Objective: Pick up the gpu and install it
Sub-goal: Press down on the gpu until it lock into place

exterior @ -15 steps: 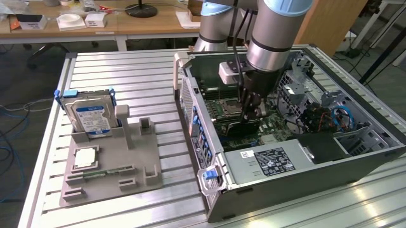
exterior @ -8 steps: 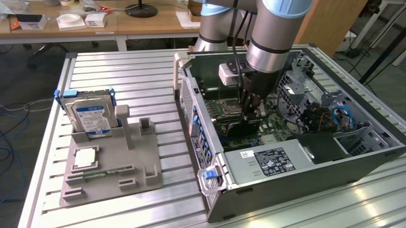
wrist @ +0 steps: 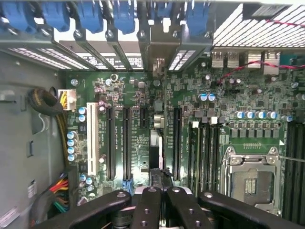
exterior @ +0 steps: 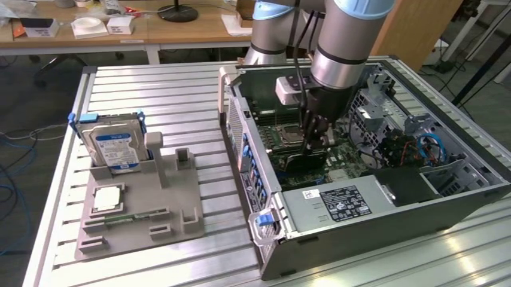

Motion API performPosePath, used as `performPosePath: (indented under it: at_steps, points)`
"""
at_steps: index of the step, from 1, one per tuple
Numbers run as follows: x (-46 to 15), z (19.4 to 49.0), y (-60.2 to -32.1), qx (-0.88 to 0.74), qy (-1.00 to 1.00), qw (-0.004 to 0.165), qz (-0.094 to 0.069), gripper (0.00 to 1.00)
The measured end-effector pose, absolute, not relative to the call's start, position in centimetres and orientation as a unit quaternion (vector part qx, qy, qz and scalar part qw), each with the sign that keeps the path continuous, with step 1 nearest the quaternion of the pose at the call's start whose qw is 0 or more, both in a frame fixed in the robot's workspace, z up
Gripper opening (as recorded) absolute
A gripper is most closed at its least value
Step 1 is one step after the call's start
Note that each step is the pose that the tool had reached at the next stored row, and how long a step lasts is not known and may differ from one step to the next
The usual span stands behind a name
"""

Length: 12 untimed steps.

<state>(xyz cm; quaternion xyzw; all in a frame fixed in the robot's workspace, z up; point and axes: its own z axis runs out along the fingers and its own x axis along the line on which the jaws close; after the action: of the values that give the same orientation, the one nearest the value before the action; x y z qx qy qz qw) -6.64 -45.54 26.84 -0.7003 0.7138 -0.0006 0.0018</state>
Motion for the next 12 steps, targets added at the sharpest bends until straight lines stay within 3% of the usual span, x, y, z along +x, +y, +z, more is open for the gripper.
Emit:
performPosePath:
  at_steps: [12]
  points:
    - [-7.25,27.39,-45.55,-0.7,0.714,0.002,0.004,0.11]
